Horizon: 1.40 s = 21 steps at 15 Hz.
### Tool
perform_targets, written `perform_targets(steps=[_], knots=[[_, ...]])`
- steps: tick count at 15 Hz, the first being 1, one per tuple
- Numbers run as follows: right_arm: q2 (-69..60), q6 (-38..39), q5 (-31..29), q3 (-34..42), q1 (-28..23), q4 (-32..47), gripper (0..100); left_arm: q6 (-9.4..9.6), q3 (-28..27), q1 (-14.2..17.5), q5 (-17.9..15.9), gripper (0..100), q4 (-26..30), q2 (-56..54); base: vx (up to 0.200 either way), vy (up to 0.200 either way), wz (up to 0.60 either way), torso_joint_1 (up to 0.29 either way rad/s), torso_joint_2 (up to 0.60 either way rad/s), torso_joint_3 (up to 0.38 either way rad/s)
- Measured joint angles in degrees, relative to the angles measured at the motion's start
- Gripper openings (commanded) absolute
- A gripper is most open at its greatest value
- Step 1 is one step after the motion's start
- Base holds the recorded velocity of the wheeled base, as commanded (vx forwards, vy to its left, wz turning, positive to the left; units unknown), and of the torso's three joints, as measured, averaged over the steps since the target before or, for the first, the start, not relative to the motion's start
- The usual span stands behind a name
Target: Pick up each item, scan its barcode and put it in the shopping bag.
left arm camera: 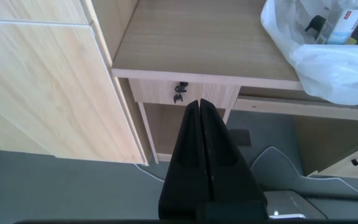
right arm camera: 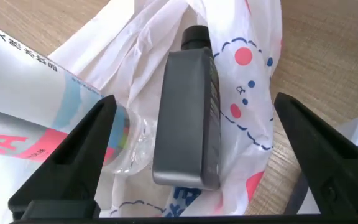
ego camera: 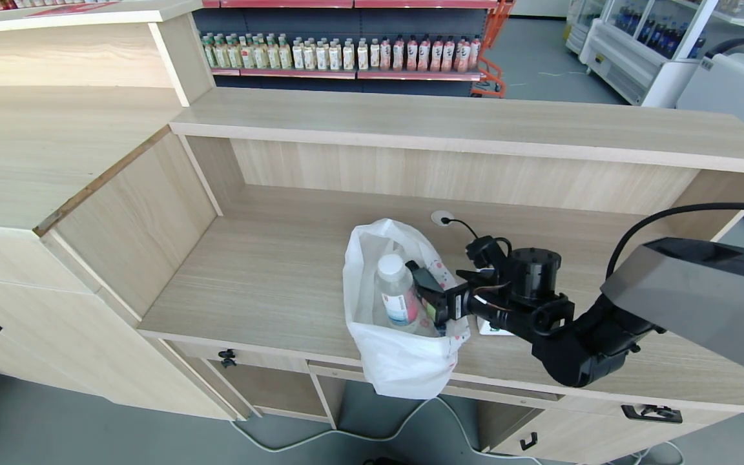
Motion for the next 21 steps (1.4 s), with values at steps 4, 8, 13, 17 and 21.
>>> perform_targets(steps=[4, 8, 13, 17, 21], knots=[[-4.74, 0.02, 1.07, 1.16, -1.71, 0.22, 100, -0.01, 0.00, 0.00, 0.00, 0, 0.02, 0.00, 0.000, 0.000, 0.00, 0.000, 0.00, 0.000], [-10.67, -0.05, 3.45, 5.33, -5.22, 0.22, 100, 0.00, 0.00, 0.00, 0.00, 0, 0.00, 0.00, 0.000, 0.000, 0.00, 0.000, 0.00, 0.000], [-22.63, 0.00, 3.82, 7.67, -7.94, 7.67, 100, -0.01, 0.00, 0.00, 0.00, 0, 0.02, 0.00, 0.000, 0.000, 0.00, 0.000, 0.00, 0.000], [-38.89, 1.33, 2.85, 9.64, -10.81, 22.00, 100, 0.00, 0.00, 0.00, 0.00, 0, 0.02, 0.00, 0.000, 0.000, 0.00, 0.000, 0.00, 0.000], [-58.42, 1.84, -4.23, 12.41, -13.81, 44.26, 100, 0.00, 0.00, 0.00, 0.00, 0, 0.02, 0.00, 0.000, 0.000, 0.00, 0.000, 0.00, 0.000]])
